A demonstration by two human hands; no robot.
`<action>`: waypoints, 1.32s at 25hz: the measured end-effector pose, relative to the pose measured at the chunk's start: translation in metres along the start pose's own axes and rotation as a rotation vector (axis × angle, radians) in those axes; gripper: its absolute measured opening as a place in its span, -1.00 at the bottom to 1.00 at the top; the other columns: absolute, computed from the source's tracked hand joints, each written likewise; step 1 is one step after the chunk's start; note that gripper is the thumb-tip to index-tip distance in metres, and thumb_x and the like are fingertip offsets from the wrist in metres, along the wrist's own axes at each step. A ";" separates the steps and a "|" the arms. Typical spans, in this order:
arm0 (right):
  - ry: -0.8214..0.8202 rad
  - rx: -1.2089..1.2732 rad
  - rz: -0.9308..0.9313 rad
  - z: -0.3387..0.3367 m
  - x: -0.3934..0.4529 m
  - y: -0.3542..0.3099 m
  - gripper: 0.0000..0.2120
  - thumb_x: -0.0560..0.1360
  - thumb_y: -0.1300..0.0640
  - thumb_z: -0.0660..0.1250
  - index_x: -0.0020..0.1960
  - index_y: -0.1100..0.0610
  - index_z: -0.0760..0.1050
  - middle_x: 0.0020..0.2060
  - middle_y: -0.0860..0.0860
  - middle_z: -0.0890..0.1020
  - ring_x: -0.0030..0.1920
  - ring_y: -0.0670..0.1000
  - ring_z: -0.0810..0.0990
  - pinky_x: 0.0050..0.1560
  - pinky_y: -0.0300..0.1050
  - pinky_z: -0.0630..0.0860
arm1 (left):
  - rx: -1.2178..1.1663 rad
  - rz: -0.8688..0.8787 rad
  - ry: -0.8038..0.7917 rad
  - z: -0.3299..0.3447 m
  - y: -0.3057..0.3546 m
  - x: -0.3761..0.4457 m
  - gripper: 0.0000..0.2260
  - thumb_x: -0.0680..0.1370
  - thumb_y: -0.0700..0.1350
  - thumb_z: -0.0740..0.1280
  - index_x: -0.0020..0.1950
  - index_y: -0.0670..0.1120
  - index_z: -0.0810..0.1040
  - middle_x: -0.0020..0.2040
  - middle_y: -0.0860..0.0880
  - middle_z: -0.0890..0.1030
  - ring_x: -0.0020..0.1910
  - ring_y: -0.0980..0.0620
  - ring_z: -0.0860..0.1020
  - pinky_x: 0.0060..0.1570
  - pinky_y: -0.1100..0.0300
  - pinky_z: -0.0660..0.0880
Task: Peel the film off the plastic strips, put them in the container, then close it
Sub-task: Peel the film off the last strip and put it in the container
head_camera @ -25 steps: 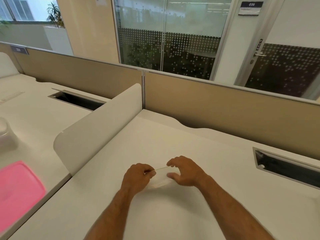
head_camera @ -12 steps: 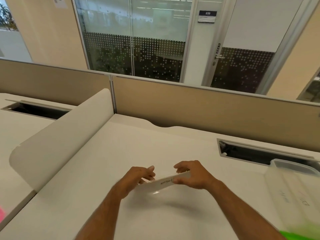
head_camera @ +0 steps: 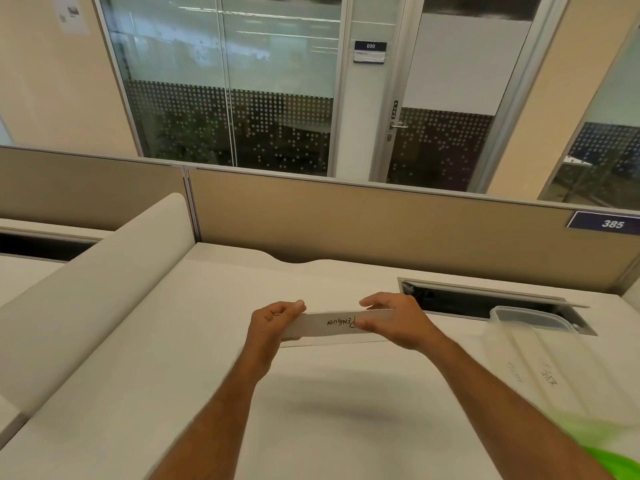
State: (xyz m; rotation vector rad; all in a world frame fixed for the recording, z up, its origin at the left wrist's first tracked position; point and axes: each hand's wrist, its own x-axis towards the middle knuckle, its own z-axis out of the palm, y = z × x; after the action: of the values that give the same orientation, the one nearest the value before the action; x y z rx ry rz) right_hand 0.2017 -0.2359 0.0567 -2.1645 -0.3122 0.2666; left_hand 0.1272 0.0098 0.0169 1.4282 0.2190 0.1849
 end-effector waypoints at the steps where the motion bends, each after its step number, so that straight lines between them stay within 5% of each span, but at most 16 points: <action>1: 0.009 -0.003 -0.004 -0.005 0.000 -0.002 -0.56 0.20 -0.14 0.55 0.06 -0.11 0.62 -0.06 -0.13 0.68 -0.06 -0.11 0.66 -0.13 -0.22 0.62 | -0.011 0.014 0.023 0.005 0.002 0.001 -0.70 0.39 0.12 0.46 -0.10 -0.10 0.72 -0.18 0.00 0.71 -0.13 0.05 0.64 -0.22 0.17 0.59; 5: -0.046 -0.075 -0.046 -0.021 -0.005 -0.003 -0.50 0.29 -0.14 0.56 0.19 -0.09 0.57 -0.03 -0.20 0.66 -0.02 -0.16 0.64 -0.15 -0.31 0.57 | -0.104 0.059 0.135 0.025 0.010 0.001 -0.70 0.37 0.10 0.53 -0.01 -0.04 0.69 -0.06 0.00 0.69 -0.07 0.00 0.63 -0.27 0.22 0.57; 9: -0.173 -0.256 -0.057 -0.017 -0.008 0.003 -0.32 0.30 -0.11 0.57 0.36 -0.03 0.46 0.00 -0.17 0.59 0.00 -0.13 0.61 -0.04 -0.27 0.57 | -0.197 0.074 0.244 0.045 0.022 -0.001 -0.34 0.26 0.13 0.60 0.30 0.04 0.50 0.16 0.00 0.59 0.08 -0.01 0.62 0.01 0.03 0.62; 12: -0.204 -0.191 -0.016 -0.004 -0.009 0.006 -0.23 0.29 -0.05 0.59 0.41 -0.12 0.33 0.04 -0.13 0.57 -0.02 -0.10 0.64 -0.10 -0.21 0.60 | -0.233 0.043 0.178 0.058 0.028 -0.003 -0.20 0.19 0.09 0.64 0.37 0.00 0.41 0.16 -0.09 0.60 0.10 -0.09 0.63 0.11 -0.02 0.61; 15: -0.172 -0.061 -0.004 0.010 -0.013 0.008 -0.20 0.30 -0.07 0.57 0.40 -0.19 0.21 0.02 -0.18 0.55 -0.04 -0.13 0.62 -0.20 -0.29 0.54 | -0.093 0.016 0.059 0.072 0.024 -0.011 -0.32 0.28 -0.02 0.65 0.32 -0.07 0.45 0.15 -0.13 0.64 0.13 -0.12 0.63 0.10 0.01 0.62; 20: -0.151 0.150 0.005 0.030 -0.015 0.007 -0.17 0.41 0.10 0.51 0.45 -0.18 0.04 0.20 -0.02 0.49 0.23 0.10 0.52 0.20 0.04 0.56 | 0.160 -0.026 -0.077 0.089 0.010 -0.024 -0.40 0.36 -0.06 0.60 0.32 -0.06 0.44 0.23 -0.06 0.60 0.18 -0.10 0.59 0.22 -0.04 0.57; 24: -0.221 0.210 0.007 0.027 -0.018 0.005 -0.03 0.37 0.23 0.51 0.52 -0.14 -0.05 0.31 -0.01 0.40 0.32 0.12 0.44 0.29 0.12 0.49 | 0.284 0.013 -0.053 0.088 0.011 -0.025 -0.43 0.36 -0.03 0.60 0.30 -0.03 0.48 0.23 -0.03 0.61 0.15 -0.09 0.59 0.20 -0.06 0.58; 30: -0.096 0.573 -0.093 -0.002 -0.017 -0.010 0.05 0.16 0.03 0.55 0.52 -0.04 0.07 0.38 0.05 0.39 0.37 0.12 0.42 0.30 0.08 0.45 | 0.469 0.088 -0.077 0.075 0.013 -0.017 -0.40 0.30 0.03 0.60 0.29 0.03 0.51 0.15 0.04 0.59 0.01 -0.03 0.63 -0.07 0.20 0.63; 33: 0.015 0.687 -0.167 -0.017 -0.013 -0.018 -0.05 0.23 0.14 0.54 0.50 0.00 0.14 0.25 0.14 0.50 0.24 0.16 0.53 0.21 0.08 0.54 | 0.591 0.132 -0.111 0.073 0.014 -0.015 -0.36 0.19 0.07 0.55 0.27 0.09 0.53 0.13 0.08 0.61 -0.01 0.00 0.63 -0.13 0.24 0.63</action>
State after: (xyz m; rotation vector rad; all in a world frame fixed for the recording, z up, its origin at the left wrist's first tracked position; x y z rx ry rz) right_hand 0.1921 -0.2433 0.0821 -1.4552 -0.3319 0.2217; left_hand 0.1319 -0.0616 0.0403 2.0374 0.0886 0.1538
